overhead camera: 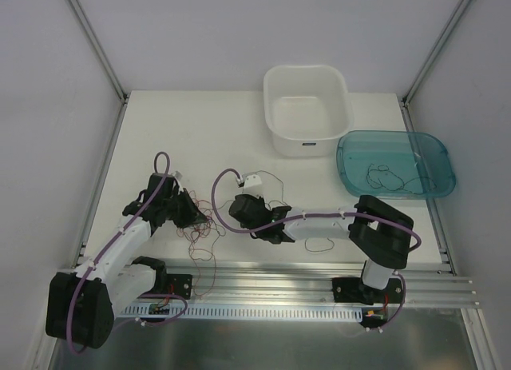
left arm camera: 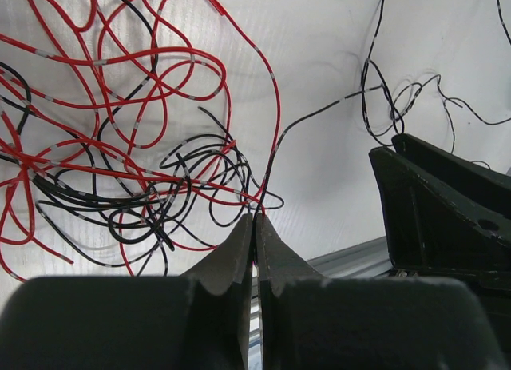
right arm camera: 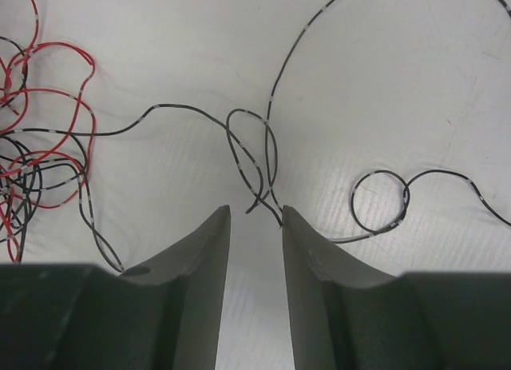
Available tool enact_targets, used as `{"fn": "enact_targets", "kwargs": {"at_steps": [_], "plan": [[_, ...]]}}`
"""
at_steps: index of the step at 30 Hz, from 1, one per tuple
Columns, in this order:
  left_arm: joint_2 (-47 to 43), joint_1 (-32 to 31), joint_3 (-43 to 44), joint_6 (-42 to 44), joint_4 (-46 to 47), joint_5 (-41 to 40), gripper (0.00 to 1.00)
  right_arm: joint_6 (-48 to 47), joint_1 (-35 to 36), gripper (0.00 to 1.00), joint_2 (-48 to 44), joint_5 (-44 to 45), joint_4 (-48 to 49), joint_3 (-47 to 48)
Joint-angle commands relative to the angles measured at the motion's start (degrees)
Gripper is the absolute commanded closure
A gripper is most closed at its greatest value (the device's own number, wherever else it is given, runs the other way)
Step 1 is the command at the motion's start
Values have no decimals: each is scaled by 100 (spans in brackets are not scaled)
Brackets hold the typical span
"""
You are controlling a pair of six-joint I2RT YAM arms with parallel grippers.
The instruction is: Untangle the cables
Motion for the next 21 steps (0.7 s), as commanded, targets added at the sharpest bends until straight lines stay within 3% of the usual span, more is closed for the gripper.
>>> {"fn": "enact_targets", "kwargs": {"at_steps": [1,9,12,17,21], "plan": [[-5,-75,38,-86,58,231,100,-75,-30,65,128,105,483,2],[30,-102,11,-77,66,301,100,-102,-109,66,322,34,773,2],[12,-119,20,-69,66,319,100,-93,-127,73,392,122,773,38],[4,-120,11,-7,58,276,100,-58,-276,98,322,140,677,-15],[-84,-111,64,63,5,56,100,-128,-469,99,-89,9,589,-426]]}}
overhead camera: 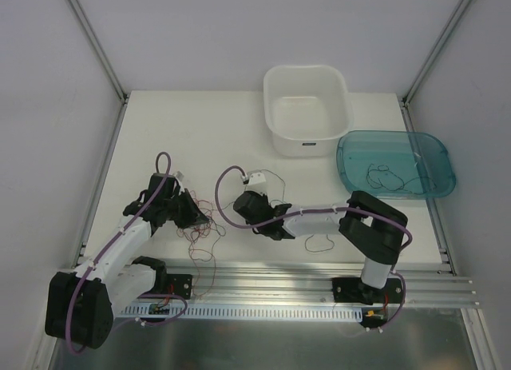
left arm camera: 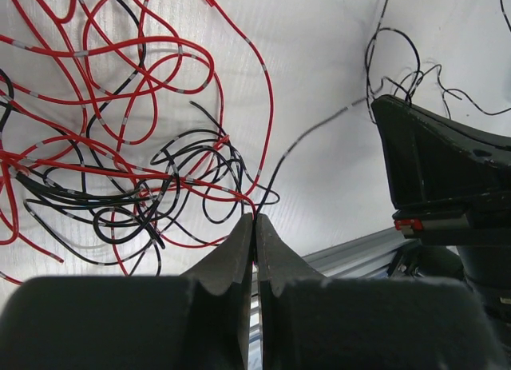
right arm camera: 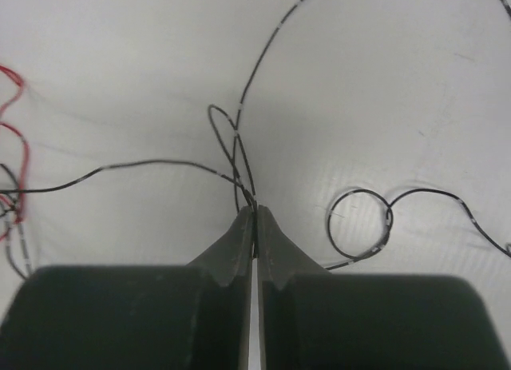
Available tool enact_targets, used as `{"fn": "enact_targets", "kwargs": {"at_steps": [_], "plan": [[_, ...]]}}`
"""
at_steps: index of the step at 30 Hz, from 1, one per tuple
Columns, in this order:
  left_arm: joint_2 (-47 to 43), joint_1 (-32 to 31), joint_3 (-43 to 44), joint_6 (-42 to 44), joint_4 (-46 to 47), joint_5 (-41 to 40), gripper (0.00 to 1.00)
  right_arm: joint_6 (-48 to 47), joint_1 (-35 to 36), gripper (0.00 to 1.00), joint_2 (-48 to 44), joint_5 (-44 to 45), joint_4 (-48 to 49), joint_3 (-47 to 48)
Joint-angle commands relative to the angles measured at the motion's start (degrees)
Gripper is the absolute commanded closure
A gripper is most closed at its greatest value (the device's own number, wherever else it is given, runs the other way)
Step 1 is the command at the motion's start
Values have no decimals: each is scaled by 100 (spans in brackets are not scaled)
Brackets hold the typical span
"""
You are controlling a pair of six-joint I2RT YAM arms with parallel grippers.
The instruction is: Untangle the cables
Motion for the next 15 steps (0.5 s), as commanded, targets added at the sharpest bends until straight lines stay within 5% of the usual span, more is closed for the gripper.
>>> {"fn": "enact_targets", "kwargs": {"at_steps": [1,15], "plan": [[-102,-32,90,76,-54,-139,100,-38,-281,99,-541,-35,-23,-414],[-76,126,380,234,-388,-851,100,-803,-2144,99,-2255,-2689,99,-1716]]}}
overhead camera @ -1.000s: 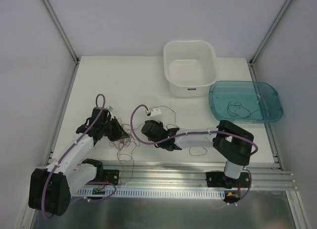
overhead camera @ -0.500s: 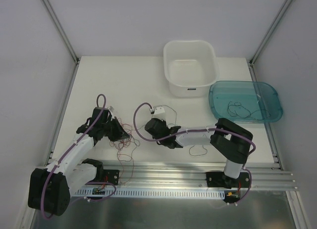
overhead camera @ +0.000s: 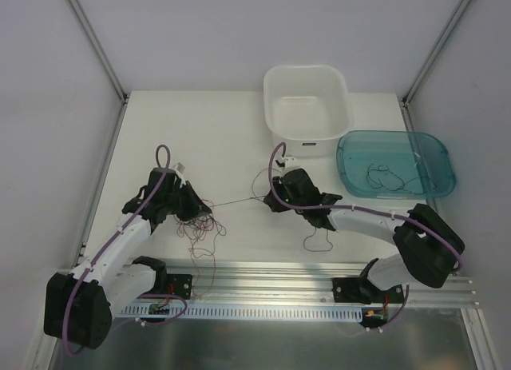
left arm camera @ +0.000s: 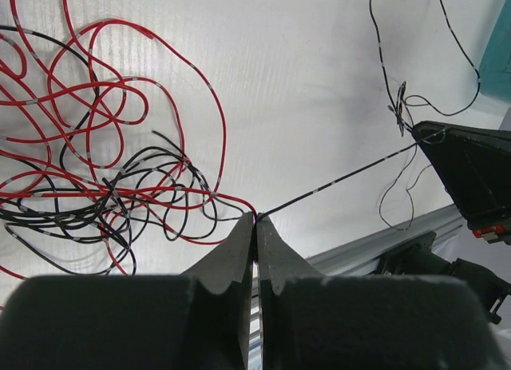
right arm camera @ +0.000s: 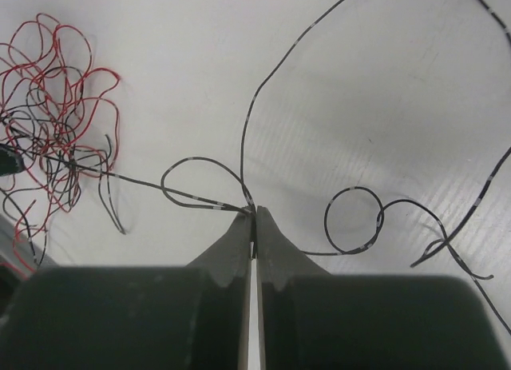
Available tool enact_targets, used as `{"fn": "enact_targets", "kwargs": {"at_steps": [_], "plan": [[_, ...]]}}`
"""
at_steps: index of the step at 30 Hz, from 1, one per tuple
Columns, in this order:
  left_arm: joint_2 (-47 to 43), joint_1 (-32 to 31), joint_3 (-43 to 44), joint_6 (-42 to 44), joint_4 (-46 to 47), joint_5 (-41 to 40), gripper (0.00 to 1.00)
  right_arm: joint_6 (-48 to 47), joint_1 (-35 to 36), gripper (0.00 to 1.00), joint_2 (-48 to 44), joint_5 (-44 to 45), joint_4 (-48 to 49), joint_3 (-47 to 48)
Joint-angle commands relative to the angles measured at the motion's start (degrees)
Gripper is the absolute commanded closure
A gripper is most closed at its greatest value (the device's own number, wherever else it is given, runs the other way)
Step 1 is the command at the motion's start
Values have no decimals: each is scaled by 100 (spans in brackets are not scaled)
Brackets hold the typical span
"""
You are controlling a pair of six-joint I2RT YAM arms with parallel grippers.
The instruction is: Untangle the cables
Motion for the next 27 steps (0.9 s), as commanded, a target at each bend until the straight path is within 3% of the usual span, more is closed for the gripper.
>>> {"fn": "enact_targets", "kwargs": {"at_steps": [1,5,14,15,16,18,23,27], "plan": [[-39,192,90,271,-513,-550,100,-318,-626,99,-260,-222,-427,-289],[137,192,72,623,-539,-233,100,-195,-943,99,-409,-1101,-269,-386],[94,192,-95,527,-601,-427,99,-571,-1005,99,-832,-1479,-768,-115],[85,183,-43,588,-592,-261,93,-712,-927,100,-806,-1532,-1170,156],[76,166,106,701,-575,-163,77,-852,-856,99,-718,-1524,-1453,342],[15,95,282,1130,-566,196,63,-1229,-550,99,-612,-1393,-2050,641],[-257,-159,915,1852,-566,813,16,-1285,-302,99,-428,-1594,-2237,1064],[-311,-597,1311,2275,-522,787,5,-1372,-153,99,-322,-1656,-2641,1380]]}}
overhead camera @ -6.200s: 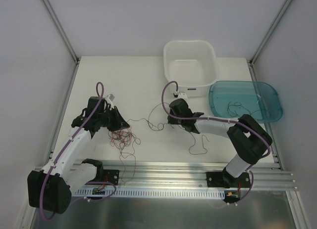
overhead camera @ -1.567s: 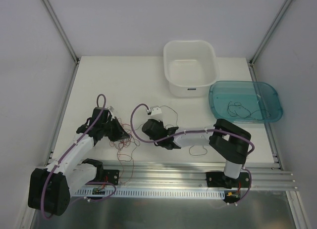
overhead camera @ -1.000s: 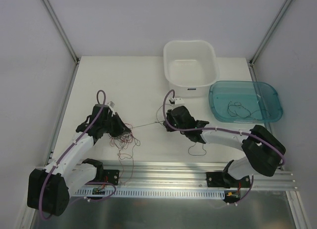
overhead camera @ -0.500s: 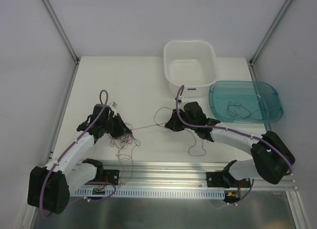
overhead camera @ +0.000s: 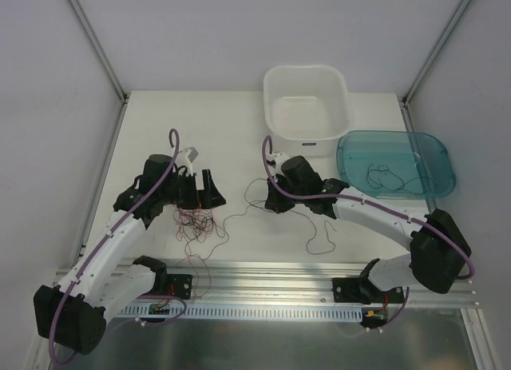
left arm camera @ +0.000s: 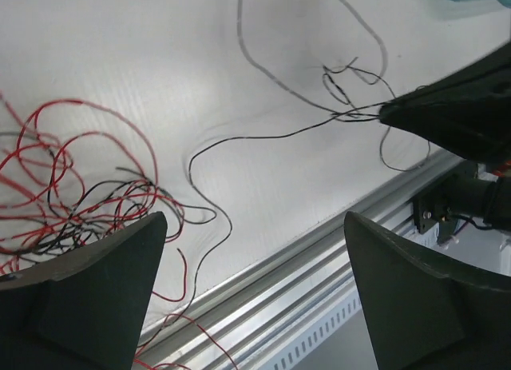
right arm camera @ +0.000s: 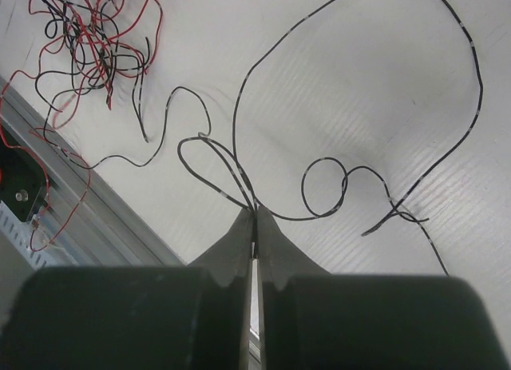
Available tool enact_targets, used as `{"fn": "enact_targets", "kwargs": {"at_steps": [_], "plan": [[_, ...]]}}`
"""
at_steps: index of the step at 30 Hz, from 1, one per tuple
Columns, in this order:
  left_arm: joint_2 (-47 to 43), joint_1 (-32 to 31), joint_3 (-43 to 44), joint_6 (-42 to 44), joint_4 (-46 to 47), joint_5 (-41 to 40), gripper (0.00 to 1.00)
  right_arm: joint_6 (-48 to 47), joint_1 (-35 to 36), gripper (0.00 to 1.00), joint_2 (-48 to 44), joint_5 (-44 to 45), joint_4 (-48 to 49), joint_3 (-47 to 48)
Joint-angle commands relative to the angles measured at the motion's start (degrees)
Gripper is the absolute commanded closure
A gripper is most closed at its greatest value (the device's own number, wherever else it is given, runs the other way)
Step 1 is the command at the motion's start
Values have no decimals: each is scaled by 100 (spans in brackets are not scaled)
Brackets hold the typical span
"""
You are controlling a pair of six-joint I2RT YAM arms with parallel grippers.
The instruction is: Untangle the cables
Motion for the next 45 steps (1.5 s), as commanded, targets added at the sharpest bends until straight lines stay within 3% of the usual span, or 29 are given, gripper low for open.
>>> {"fn": "enact_targets", "kwargs": {"at_steps": [1,7,17,23,26,27,29,30,32,45], "plan": [[-86,-389,500,708,47,186,6,-242,99,99,76,-106,-485,388],[362,-1391,502,1043,730,-87,11,-163,134,99,6,-668,-467,564],[1082,-2139,317,1043,1997,-166,27,-163,134,99,-196,-1301,-205,433],[1637,-2516,431,1131,2191,-184,31,-76,134,99,-275,-1600,60,318],[1751,-2613,422,1114,2314,-166,42,-58,126,99,-293,-1627,130,257],[1751,-2622,379,1105,2401,-157,56,-67,125,99,-293,-1618,130,239],[1699,-2622,326,1087,2463,-114,73,-93,117,99,-311,-1479,104,204],[1655,-2622,265,1078,2525,-113,87,-93,125,100,-346,-1399,95,143],[1515,-2622,176,1096,2569,-70,99,-49,73,99,-355,-1171,86,72],[1110,-2622,-378,789,2912,63,100,697,-226,99,-671,-222,491,-543]]}}
